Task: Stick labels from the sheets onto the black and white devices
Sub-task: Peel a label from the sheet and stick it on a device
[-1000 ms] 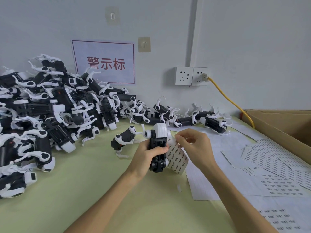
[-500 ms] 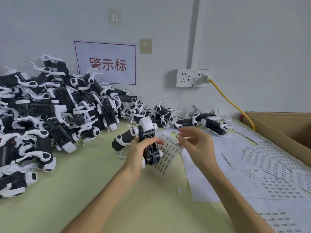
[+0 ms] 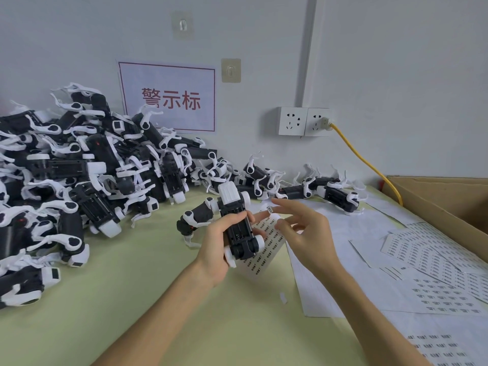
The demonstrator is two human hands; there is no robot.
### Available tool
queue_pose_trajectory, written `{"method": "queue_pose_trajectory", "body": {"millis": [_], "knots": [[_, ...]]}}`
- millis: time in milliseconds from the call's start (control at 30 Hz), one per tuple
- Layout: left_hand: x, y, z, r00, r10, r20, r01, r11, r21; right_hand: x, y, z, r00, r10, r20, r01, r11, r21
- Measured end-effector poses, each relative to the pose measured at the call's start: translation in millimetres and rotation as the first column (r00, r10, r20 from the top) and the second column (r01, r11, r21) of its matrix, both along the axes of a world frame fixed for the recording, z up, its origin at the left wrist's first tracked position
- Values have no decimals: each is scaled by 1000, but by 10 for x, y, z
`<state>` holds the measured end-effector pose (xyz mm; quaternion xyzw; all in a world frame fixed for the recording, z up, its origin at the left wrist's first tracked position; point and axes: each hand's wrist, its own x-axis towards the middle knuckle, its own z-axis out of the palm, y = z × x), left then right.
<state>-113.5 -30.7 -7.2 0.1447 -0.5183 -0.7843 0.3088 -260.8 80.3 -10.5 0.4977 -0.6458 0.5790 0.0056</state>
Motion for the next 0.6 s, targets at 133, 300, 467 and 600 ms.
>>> {"method": "queue_pose_trajectory", "body": {"millis": [133, 300, 467, 600], "knots": [[-3, 11, 10, 999, -13, -49, 13, 1000, -10, -14, -3, -11, 1000, -11, -10, 11, 1000, 15], [-6, -17, -17, 998, -12, -66, 11, 1000, -17, -19, -5, -23, 1000, -10, -19, 11, 1000, 26], [-1, -5, -12, 998, -35, -61, 32, 999, -42, -33, -23, -40, 1000, -6, -13, 7, 999, 39], [13, 14, 7, 997, -54, -52, 51, 997, -57, -43, -37, -17, 987, 26, 162, -25, 1000, -6]]}}
